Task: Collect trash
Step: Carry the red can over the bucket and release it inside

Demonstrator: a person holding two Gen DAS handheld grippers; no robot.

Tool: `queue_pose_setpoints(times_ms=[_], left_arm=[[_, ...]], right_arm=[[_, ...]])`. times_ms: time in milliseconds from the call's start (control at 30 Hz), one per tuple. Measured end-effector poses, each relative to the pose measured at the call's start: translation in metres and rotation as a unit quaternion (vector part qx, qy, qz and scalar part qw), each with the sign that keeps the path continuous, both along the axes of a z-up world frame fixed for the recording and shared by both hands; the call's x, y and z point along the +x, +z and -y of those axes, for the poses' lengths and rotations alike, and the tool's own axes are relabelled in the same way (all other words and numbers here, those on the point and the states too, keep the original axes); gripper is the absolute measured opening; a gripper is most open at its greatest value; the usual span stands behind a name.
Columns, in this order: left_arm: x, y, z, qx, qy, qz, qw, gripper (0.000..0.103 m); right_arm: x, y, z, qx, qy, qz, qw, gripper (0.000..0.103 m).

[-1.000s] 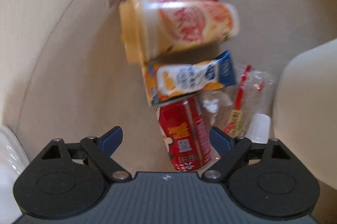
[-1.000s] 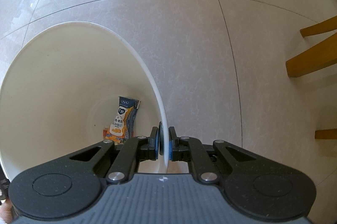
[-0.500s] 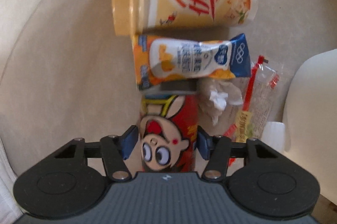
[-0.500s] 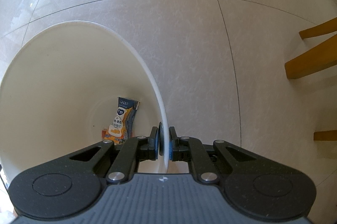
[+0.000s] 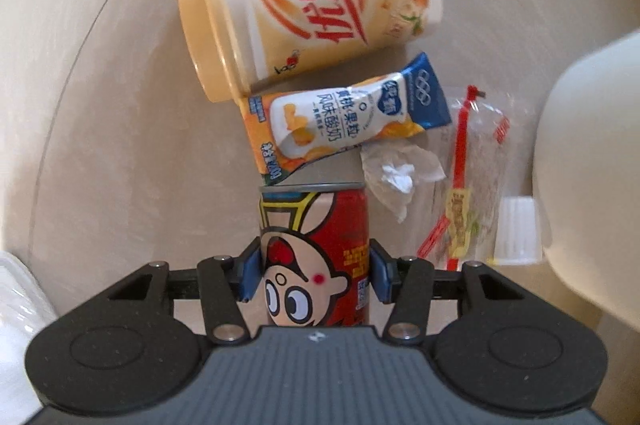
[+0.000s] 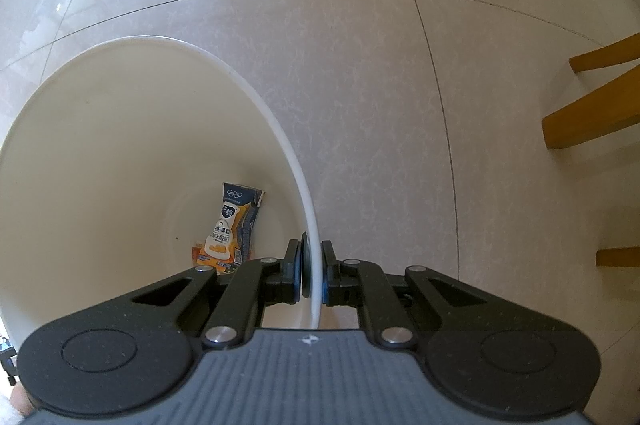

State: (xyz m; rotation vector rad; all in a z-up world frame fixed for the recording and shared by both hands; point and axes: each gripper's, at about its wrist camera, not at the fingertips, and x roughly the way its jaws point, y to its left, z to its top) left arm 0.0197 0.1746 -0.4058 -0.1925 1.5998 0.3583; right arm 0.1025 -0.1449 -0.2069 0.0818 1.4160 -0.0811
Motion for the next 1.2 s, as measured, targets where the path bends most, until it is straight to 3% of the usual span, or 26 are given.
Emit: queue_pose_setpoints(times_ms=[267,567,733,933,1067,1200], left_arm=[[0.019,0.040,0.018,0.009,-0.081,-0.019,0.9965,0.052],[0.038,0.132,0.034,0.007,-0.170,0.017,0.9853,0.052],[0.050,0.199,0.054,0.003,-0.229,0.047,0.9722,0.052],[0.069,0.270,0.104,-0.009,-0.298,0.101,0.9490,0.052],[0.078,0.293,0.143,-0.033,-0.332,0.130,0.9338,0.052],[0.085,0.291,0.179,-0.059,-0.352,0.142,0.9232,0.052]], right_arm=[[0.000,-0.001,0.000,0.001,0.000,-0.001,1.000,0.011],[-0.001,-0.002,0.000,0.001,0.001,0.000,1.000,0.011],[0.000,-0.001,0.001,0.001,0.000,-0.001,1.000,0.011],[0.001,-0.001,0.003,0.005,-0.002,-0.002,1.000,0.011],[0.000,-0.002,0.003,0.004,0.000,0.000,1.000,0.011],[-0.001,-0.002,0.001,0.002,0.003,0.001,1.000,0.011]])
